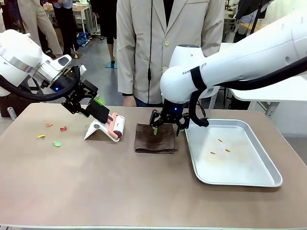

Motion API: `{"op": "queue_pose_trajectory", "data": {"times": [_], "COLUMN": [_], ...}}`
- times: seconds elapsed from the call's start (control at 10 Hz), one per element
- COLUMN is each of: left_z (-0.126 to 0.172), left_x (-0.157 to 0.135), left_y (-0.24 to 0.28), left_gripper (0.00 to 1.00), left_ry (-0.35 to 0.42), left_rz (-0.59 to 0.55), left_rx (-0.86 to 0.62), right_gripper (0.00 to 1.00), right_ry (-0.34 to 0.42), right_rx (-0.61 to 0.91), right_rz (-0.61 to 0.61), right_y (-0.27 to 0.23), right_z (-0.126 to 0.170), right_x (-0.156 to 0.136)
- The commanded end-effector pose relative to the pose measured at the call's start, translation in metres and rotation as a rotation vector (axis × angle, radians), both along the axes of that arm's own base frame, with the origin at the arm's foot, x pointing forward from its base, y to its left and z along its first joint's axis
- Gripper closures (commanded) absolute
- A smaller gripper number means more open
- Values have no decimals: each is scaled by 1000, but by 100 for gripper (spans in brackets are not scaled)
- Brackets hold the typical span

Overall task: Clean the surface of the table.
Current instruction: Hold the Lint Roller with your left hand and the towel with your right hand.

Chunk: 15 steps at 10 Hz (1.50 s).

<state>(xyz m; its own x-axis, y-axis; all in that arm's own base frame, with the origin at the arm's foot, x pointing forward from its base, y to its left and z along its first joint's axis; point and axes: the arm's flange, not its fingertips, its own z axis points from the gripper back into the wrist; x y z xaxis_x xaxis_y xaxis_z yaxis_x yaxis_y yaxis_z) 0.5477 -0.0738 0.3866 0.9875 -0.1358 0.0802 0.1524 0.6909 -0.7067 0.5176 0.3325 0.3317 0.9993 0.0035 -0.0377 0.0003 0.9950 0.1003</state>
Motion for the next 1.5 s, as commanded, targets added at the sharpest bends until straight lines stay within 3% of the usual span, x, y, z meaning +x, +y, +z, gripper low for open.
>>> {"op": "queue_pose_trajectory", "data": {"times": [0.0,0.4,1.1,1.2,1.3,1.4], "left_z": [-4,-7,-9,-9,-9,-9], "left_x": [-4,-3,-2,-2,-1,-1], "left_y": [0,4,8,9,9,9], "left_gripper": [0,0,0,13,60,73], "left_ry": [-43,-41,-55,-56,-44,-45], "left_rz": [1,3,7,18,22,23], "left_rx": [-31,-28,-41,-46,-37,-32], "right_gripper": [0,0,0,0,59,59], "right_ry": [-15,-11,6,15,26,34], "right_rx": [-119,-131,-103,-100,-102,-97], "right_rz": [-56,-75,-69,-73,-71,-69], "right_y": [12,15,14,14,14,14], "right_z": [-7,-28,-32,-32,-32,-31], "right_x": [10,15,17,18,18,18]}}
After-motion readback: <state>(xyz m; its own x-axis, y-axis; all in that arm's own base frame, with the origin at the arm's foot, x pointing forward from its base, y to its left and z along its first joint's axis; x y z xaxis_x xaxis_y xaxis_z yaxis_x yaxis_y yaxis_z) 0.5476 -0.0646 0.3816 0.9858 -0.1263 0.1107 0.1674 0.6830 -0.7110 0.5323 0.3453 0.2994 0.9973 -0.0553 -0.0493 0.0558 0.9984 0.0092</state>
